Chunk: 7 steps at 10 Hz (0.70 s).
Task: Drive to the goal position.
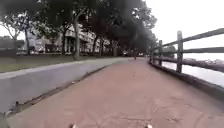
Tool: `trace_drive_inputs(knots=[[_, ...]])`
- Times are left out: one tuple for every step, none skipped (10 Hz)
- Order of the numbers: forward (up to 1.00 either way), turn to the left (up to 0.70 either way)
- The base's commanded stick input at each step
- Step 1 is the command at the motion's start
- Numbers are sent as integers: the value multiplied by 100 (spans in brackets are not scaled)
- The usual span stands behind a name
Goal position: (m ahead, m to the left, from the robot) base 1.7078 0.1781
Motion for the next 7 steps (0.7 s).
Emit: trace_drive_inputs(knots=[[100,-40],[100,-40],[100,-40],[100,-40],[100,-40],[100,-40],[100,-36]])
